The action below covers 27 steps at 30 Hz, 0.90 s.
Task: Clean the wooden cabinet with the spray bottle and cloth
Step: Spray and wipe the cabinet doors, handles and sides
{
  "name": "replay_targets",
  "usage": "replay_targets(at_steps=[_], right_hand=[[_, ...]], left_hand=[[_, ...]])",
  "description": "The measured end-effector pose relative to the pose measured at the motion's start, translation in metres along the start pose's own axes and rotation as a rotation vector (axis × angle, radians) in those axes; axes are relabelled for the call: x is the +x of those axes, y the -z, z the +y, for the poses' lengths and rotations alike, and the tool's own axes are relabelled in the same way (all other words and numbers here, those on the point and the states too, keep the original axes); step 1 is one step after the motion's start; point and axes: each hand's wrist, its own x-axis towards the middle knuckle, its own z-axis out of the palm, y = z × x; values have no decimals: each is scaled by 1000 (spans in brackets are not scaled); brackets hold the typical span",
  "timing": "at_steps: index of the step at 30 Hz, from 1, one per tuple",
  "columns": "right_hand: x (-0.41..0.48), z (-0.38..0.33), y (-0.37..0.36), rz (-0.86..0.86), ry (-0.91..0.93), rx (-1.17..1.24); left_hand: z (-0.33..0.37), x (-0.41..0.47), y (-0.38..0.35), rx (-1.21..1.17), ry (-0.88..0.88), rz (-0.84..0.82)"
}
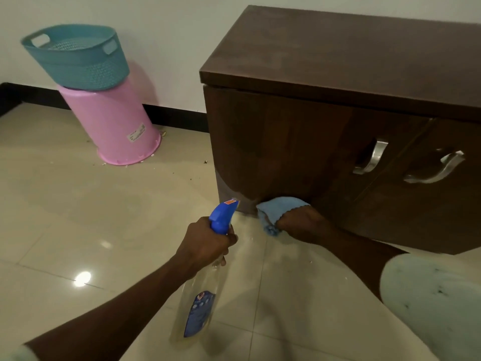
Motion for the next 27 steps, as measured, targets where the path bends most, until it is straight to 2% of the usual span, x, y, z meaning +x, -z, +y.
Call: replay_targets(at_steps=[1,5,9,12,17,20,23,25,27], right_hand=[[11,-11,4,76,37,20],[30,-39,11,137,34,11],[20,-21,-4,85,24,-56],[17,-17,-2,13,-7,-5],[45,-67,12,25,13,0],[90,-101,27,165,64,13],[109,-113,43,354,204,-4],[93,-110,53,633,362,-32],[72,-107,56,889,400,-114]], left_hand=[[0,1,0,7,-4,-1],[6,6,5,-30,-18,28],[5,0,17,-73,-13,56],[-1,-5,27,-87,12,81],[-10,-10,29,-51,-26,87],[-9,-5,26,-55,-20,93],[-10,-2,25,-104,11,71],[-9,-4,28,-166,36,74],[-6,-4,29,-198,48,66]])
